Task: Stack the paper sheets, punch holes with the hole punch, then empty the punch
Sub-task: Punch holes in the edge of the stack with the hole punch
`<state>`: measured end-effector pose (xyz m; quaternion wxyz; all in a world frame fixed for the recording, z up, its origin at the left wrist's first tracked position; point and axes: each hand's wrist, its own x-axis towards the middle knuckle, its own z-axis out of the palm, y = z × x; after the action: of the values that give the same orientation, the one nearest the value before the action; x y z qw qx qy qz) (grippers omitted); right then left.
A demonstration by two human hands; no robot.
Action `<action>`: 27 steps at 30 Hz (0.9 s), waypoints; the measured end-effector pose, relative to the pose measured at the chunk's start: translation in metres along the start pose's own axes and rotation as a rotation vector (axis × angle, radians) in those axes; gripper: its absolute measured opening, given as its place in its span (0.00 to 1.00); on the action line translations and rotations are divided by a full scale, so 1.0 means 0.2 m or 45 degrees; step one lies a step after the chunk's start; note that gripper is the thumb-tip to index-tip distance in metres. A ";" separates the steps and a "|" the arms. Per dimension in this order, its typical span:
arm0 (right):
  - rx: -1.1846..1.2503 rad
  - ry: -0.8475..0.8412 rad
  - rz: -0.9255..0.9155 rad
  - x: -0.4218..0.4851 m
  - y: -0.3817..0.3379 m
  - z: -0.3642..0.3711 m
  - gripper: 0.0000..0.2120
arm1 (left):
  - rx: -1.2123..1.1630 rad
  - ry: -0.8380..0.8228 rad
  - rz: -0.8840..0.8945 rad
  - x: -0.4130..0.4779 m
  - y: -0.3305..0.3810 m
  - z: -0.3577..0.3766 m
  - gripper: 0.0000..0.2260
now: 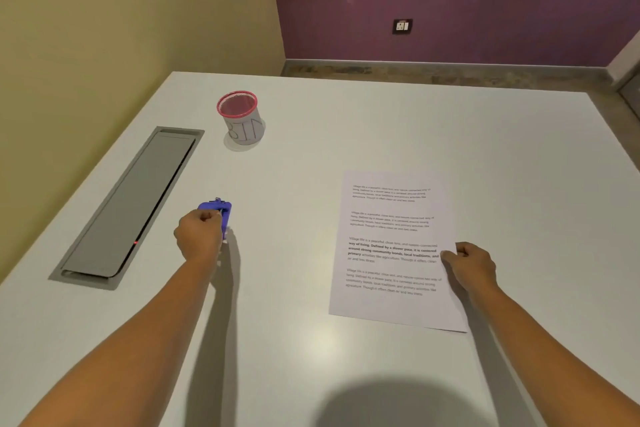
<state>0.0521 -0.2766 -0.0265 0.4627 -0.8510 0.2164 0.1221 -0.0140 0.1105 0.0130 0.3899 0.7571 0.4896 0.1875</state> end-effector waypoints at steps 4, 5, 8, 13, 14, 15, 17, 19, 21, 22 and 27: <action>-0.017 0.027 0.008 -0.01 -0.02 0.03 0.04 | 0.163 0.006 -0.033 0.14 -0.03 -0.05 0.14; -0.017 0.032 0.013 -0.01 -0.02 0.04 0.05 | 0.213 -0.042 -0.056 0.17 -0.04 -0.06 0.15; -0.017 0.024 0.025 -0.03 -0.04 0.07 0.04 | 0.335 -0.222 -0.093 0.22 -0.06 -0.06 0.13; -0.008 0.021 0.041 -0.04 -0.05 0.11 0.05 | 0.278 -0.309 -0.188 0.26 -0.09 -0.07 0.13; -0.006 0.025 0.044 -0.04 -0.05 0.11 0.06 | 0.241 -0.327 -0.206 0.27 -0.09 -0.07 0.12; -0.003 0.031 0.043 -0.04 -0.05 0.11 0.09 | 0.202 -0.351 -0.222 0.28 -0.10 -0.08 0.12; 0.005 0.040 0.046 -0.04 -0.05 0.12 0.15 | 0.145 -0.403 -0.247 0.29 -0.12 -0.08 0.13; 0.001 0.046 0.057 -0.04 -0.05 0.13 0.17 | 0.118 -0.443 -0.265 0.29 -0.12 -0.09 0.15; -0.005 0.051 0.055 -0.04 -0.05 0.13 0.17 | 0.054 -0.475 -0.292 0.29 -0.13 -0.09 0.16; -0.009 0.049 0.050 -0.04 -0.05 0.13 0.17 | 0.013 -0.488 -0.310 0.29 -0.13 -0.09 0.16; -0.010 0.031 0.029 -0.04 -0.04 0.14 0.17 | -0.101 -0.570 -0.359 0.27 -0.12 -0.09 0.16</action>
<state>0.0484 -0.2474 -0.0310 0.4552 -0.8517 0.2312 0.1180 -0.0155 0.1708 0.0011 0.5401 0.6882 0.4838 -0.0218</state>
